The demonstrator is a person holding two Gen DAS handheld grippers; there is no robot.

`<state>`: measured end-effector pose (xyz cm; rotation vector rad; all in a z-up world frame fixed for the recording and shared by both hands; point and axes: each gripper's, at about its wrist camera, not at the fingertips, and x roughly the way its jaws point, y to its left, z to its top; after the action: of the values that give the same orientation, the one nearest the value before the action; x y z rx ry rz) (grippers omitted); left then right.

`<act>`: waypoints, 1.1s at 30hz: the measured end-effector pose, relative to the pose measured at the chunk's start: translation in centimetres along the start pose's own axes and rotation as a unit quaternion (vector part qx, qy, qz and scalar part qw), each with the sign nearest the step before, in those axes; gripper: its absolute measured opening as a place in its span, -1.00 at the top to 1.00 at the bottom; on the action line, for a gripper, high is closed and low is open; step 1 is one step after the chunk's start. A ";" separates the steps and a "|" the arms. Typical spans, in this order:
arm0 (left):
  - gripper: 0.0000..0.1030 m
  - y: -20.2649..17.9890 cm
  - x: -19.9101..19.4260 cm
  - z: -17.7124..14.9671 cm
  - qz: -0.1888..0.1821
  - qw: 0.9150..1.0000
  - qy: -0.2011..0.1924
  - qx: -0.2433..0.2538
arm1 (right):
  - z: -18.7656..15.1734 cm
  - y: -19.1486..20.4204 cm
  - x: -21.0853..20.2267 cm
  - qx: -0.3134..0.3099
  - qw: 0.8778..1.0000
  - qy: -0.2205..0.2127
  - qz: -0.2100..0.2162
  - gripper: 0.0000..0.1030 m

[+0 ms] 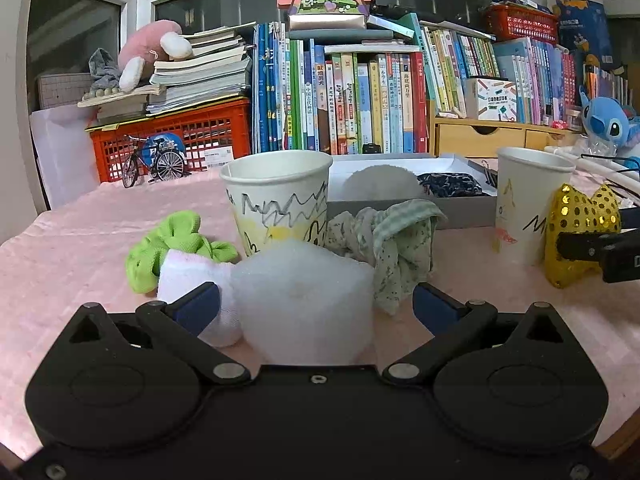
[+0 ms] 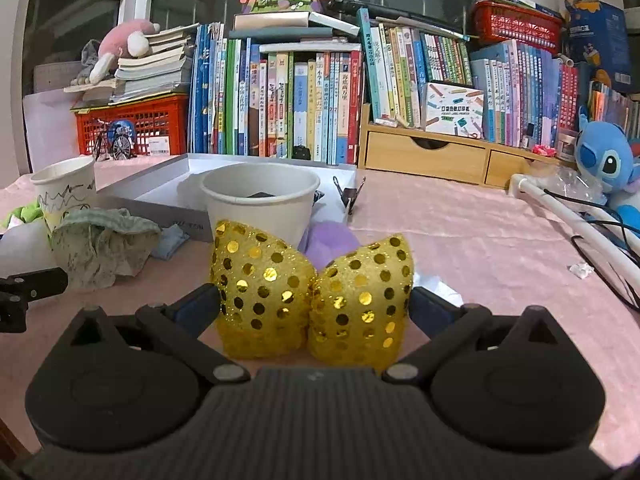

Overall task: Organize soft objects
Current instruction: 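Move both tools back toward the remaining soft items, then grasp the white foam block with the left tool while the right tool grasps the gold sequined bow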

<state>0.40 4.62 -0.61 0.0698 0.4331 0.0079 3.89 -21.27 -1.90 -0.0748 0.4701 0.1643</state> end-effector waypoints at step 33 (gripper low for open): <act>-0.83 -1.5 0.0 -0.5 -0.025 0.999 0.014 0.016 | -0.1 1.2 1.8 -0.029 0.998 0.042 -0.030 -1.00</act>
<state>0.12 3.17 -1.18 0.0899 0.4623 -0.0474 5.20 -19.82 -2.87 -0.1531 0.5460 0.1172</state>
